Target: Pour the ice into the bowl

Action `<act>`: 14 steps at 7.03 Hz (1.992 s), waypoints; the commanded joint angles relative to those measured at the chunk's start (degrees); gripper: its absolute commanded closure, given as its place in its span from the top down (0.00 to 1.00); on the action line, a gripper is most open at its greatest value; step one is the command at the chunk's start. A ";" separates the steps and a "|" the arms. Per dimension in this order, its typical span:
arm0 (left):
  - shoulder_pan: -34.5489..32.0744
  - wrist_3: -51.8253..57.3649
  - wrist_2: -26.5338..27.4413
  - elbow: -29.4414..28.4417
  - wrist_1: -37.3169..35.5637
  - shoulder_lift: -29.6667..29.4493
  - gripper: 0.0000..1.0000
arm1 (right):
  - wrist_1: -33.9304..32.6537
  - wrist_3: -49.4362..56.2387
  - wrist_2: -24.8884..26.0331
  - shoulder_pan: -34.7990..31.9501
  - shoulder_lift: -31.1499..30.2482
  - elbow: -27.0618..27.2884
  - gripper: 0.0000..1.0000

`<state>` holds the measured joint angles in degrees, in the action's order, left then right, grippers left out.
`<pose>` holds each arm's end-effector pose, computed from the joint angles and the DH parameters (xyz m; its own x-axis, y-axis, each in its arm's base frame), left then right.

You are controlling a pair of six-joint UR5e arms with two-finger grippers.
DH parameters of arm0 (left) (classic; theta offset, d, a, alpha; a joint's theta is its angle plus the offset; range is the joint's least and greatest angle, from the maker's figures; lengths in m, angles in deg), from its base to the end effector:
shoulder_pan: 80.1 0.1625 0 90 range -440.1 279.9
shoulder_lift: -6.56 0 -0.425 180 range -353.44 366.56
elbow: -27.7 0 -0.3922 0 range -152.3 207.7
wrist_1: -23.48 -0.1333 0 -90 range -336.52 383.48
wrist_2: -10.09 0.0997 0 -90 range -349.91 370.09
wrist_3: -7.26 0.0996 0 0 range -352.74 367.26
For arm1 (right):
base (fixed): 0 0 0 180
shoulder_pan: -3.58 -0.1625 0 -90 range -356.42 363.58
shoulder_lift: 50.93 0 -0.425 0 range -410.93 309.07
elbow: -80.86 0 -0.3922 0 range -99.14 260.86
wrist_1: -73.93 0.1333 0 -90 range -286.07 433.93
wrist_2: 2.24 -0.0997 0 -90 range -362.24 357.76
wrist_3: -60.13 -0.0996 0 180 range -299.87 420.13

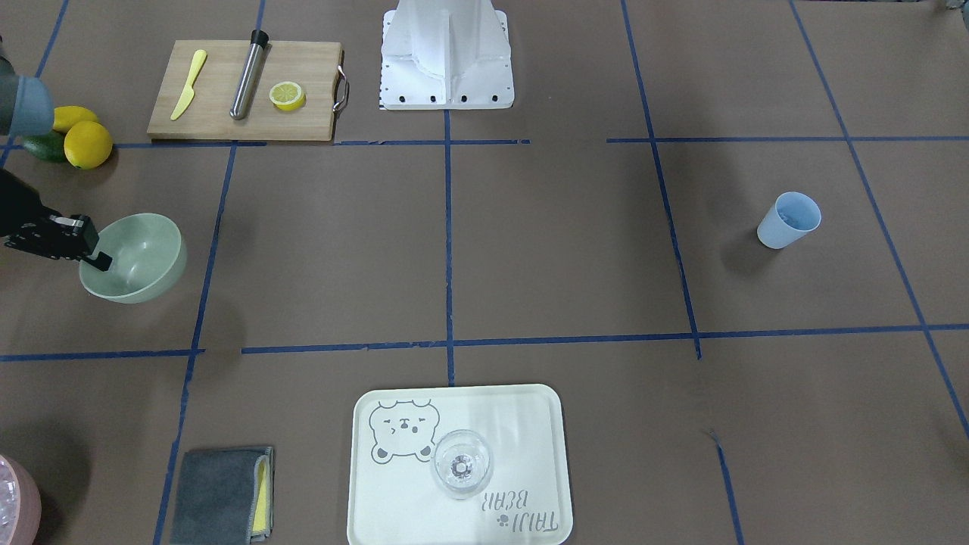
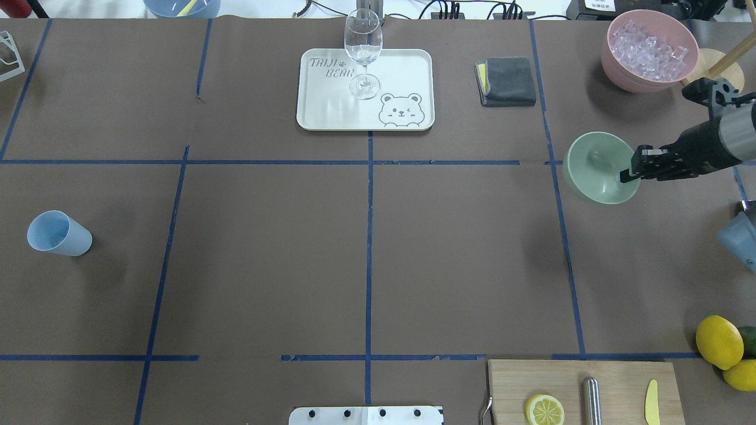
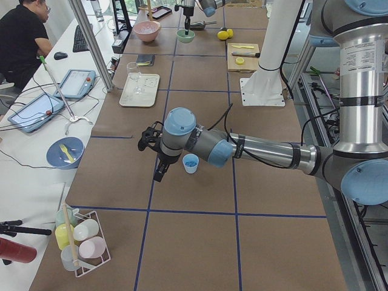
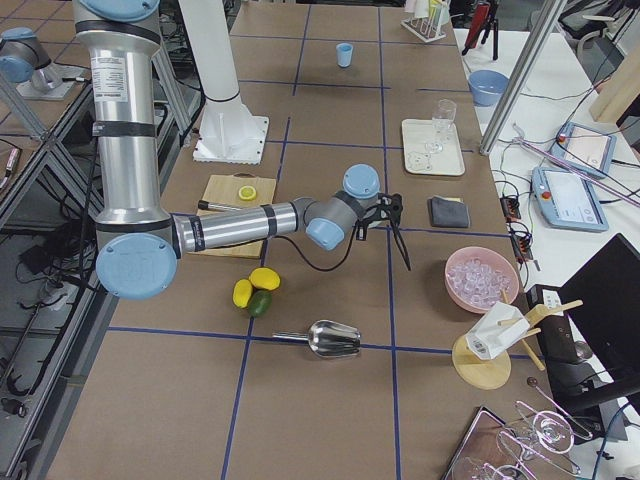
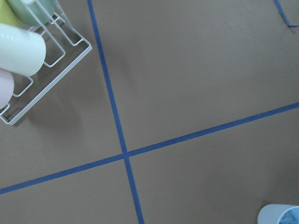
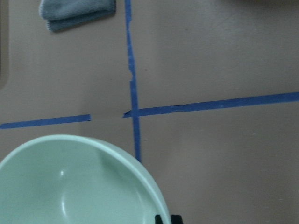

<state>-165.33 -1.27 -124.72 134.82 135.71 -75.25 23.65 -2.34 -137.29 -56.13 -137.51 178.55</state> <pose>-0.0256 -0.4525 0.5312 0.6797 0.2912 -0.6732 0.0300 0.9060 0.4223 -0.2119 -0.4874 0.4783 0.4366 0.1000 0.8941 -0.1483 0.9882 -0.0381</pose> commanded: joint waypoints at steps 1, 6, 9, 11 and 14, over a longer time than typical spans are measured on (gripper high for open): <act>6.26 -18.34 1.90 2.75 20.69 9.42 1.00 | -0.34 -13.14 5.28 7.90 4.99 2.40 0.00; 27.88 -43.05 26.73 3.27 47.71 20.18 1.00 | -22.63 -28.81 25.41 29.78 29.49 2.95 0.00; 45.43 -56.37 46.50 3.27 49.05 21.43 1.00 | -26.79 -33.40 33.79 36.76 41.81 -6.34 0.00; 58.27 -64.73 59.00 3.01 48.87 21.69 1.00 | -26.45 -33.76 36.44 37.65 50.84 -17.21 0.00; 63.52 -67.14 64.41 2.57 48.43 21.70 1.00 | -26.18 -33.59 37.76 38.79 58.70 -30.08 0.00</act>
<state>-103.10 -67.78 -61.71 137.54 184.25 -53.58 -2.61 -36.06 -99.89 -17.80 -81.40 152.48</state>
